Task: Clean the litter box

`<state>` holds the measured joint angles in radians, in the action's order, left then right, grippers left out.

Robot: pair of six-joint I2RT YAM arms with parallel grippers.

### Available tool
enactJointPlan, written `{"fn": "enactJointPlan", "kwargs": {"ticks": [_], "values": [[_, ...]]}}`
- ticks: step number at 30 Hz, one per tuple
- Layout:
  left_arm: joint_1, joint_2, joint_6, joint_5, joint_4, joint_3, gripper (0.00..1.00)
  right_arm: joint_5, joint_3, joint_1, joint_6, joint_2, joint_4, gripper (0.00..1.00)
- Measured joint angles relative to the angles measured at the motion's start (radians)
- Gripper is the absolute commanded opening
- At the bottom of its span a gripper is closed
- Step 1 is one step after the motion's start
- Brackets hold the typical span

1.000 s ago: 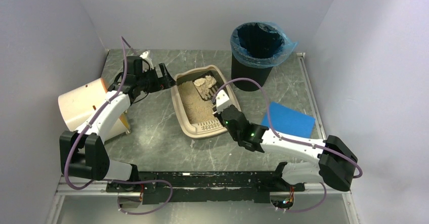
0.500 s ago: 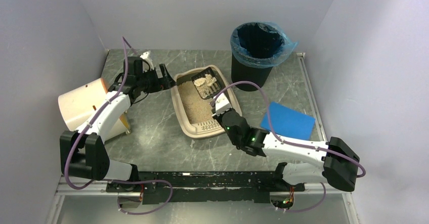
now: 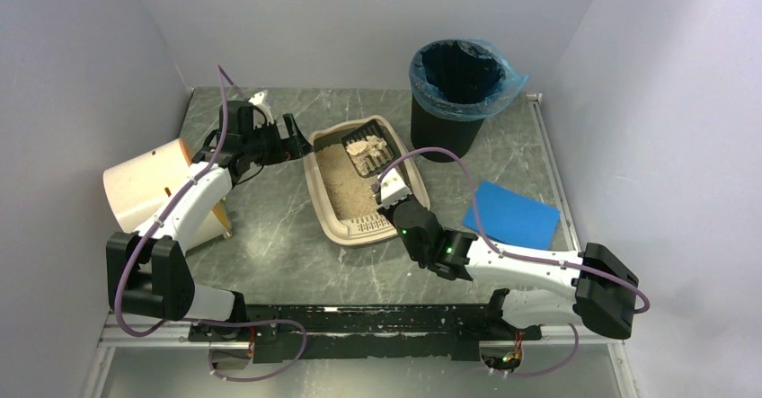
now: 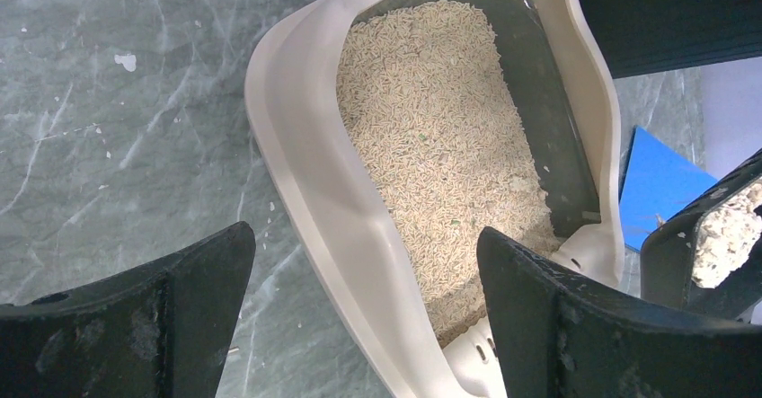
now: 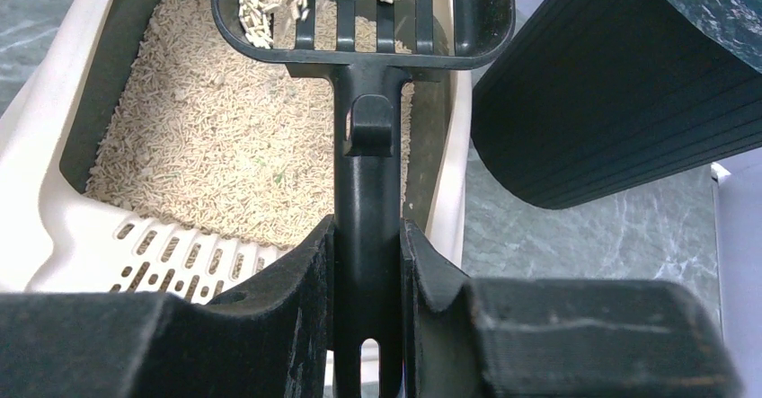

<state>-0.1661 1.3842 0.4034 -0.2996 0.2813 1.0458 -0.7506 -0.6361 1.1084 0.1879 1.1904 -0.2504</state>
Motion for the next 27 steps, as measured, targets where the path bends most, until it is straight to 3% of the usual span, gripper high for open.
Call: {"fn": "enactJointPlan", "kwargs": {"ticks": [8, 13, 18, 27], "values": [[0.0, 0.0, 0.0, 0.001, 0.0, 0.0, 0.98, -0.009, -0.01, 0.002, -0.017, 0.021, 0.016, 0.0], [0.0, 0.0, -0.003, 0.009, 0.0, 0.0, 0.98, 0.042, -0.11, -0.006, -0.135, 0.153, 0.17, 0.0], [0.0, -0.002, -0.005, 0.012, 0.0, 0.0, 0.98, 0.183, -0.124, -0.064, -0.263, 0.148, 0.279, 0.0], [0.0, -0.008, -0.007, 0.016, 0.0, 0.0, 0.98, 0.425, -0.128, -0.154, -0.422, 0.053, 0.322, 0.0]]}}
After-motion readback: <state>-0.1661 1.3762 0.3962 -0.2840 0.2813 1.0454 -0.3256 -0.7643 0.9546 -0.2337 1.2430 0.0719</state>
